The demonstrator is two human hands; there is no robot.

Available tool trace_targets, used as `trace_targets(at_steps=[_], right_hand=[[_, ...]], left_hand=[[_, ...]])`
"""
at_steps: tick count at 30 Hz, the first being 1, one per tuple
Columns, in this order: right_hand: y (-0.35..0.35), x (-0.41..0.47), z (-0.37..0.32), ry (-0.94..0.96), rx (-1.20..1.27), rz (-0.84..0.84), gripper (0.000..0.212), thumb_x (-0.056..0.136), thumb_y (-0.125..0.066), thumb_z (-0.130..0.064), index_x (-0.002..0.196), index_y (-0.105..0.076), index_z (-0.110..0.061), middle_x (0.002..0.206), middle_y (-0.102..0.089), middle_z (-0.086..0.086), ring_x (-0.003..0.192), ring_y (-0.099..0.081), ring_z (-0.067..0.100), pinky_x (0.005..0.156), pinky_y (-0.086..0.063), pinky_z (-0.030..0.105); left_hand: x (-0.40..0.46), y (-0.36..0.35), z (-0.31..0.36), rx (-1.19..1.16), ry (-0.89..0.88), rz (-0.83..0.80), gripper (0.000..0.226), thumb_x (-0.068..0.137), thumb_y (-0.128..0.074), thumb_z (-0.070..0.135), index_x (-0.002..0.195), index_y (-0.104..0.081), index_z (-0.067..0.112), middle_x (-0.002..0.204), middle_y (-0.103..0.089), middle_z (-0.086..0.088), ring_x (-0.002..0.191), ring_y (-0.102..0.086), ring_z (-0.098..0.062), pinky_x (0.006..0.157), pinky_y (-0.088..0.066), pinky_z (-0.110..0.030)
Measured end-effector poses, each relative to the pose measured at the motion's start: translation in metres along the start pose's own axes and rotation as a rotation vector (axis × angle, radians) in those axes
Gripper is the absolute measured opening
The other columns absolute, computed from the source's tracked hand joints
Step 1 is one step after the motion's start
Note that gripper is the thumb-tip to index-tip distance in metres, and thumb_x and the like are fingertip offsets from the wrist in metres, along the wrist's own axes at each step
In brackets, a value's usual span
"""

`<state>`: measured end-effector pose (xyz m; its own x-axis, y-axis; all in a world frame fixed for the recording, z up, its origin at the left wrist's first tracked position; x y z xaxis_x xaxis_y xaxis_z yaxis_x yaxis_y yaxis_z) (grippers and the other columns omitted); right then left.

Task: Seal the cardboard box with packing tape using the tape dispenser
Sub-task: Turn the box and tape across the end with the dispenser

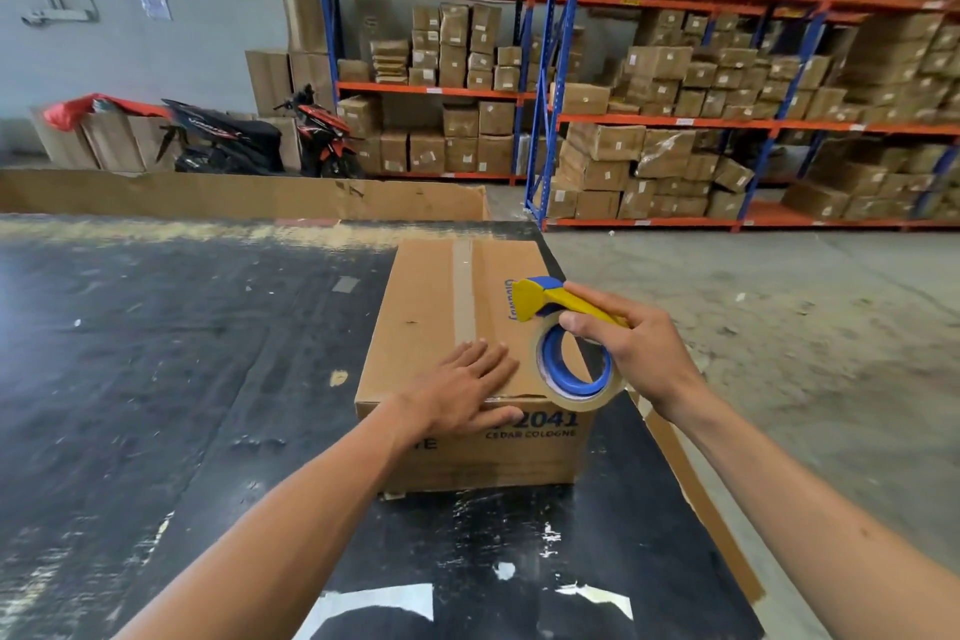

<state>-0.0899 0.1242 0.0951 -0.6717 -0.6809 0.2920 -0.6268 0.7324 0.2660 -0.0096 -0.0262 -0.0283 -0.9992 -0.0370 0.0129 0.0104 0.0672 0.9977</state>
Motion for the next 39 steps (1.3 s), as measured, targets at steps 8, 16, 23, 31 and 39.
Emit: trace_targets(at_steps=[8,16,23,31,39], right_hand=[[-0.004,-0.025,-0.016,0.180,-0.151,-0.088,0.045,0.077,-0.084,-0.037,0.119,-0.070,-0.046,0.109,-0.072,0.001,0.094,-0.067,0.021,0.079,-0.053,0.042],[-0.029,-0.044,-0.078,0.755,-0.513,-0.081,0.050,0.085,-0.070,-0.051,0.126,-0.068,-0.022,0.090,-0.059,-0.002,0.077,-0.055,0.007,0.065,-0.039,0.014],[-0.060,-0.041,-0.055,0.758,-0.489,-0.245,0.050,0.085,-0.070,-0.054,0.126,-0.070,-0.025,0.100,-0.059,-0.010,0.087,-0.055,-0.005,0.073,-0.037,0.007],[-0.070,-0.035,-0.057,0.747,-0.553,-0.325,0.053,0.084,-0.072,-0.056,0.132,-0.064,-0.034,0.092,-0.060,0.003,0.078,-0.058,0.014,0.063,-0.042,0.020],[-0.048,-0.032,-0.049,0.697,-0.702,-0.438,0.053,0.080,-0.077,-0.044,0.131,-0.065,-0.037,0.094,-0.049,-0.024,0.080,-0.052,-0.007,0.066,-0.033,0.007]], left_hand=[[-0.054,0.023,-0.025,-1.636,0.509,0.303,0.033,0.103,-0.047,0.036,0.127,-0.061,0.018,0.134,-0.064,-0.010,0.122,-0.062,-0.027,0.108,-0.046,-0.044],[-0.103,0.069,-0.020,-2.260,0.460,0.251,0.064,0.099,-0.047,0.053,0.134,-0.053,0.000,0.127,-0.064,-0.029,0.117,-0.063,-0.044,0.111,-0.041,-0.054],[-0.116,0.057,-0.023,-2.158,0.656,0.342,0.048,0.089,-0.072,0.029,0.127,-0.061,0.002,0.114,-0.073,-0.020,0.104,-0.072,-0.033,0.084,-0.061,-0.041],[-0.119,0.061,-0.045,-1.935,0.842,0.499,0.032,0.087,-0.064,-0.013,0.116,-0.066,-0.001,0.089,-0.077,-0.020,0.065,-0.074,-0.023,0.054,-0.061,-0.031],[-0.161,0.054,-0.079,-1.548,0.903,0.691,0.031,0.085,-0.077,0.001,0.113,-0.069,0.012,0.092,-0.078,-0.009,0.075,-0.077,-0.014,0.075,-0.062,-0.033]])
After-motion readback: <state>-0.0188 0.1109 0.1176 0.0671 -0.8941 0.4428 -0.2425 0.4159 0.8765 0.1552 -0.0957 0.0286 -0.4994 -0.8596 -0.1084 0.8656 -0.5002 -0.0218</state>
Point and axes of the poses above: each hand's wrist, its own x-axis towards the middle knuckle, its own y-axis out of the back of the hand, z = x × y, the point moved 10 cm from there along x, towards the middle knuckle
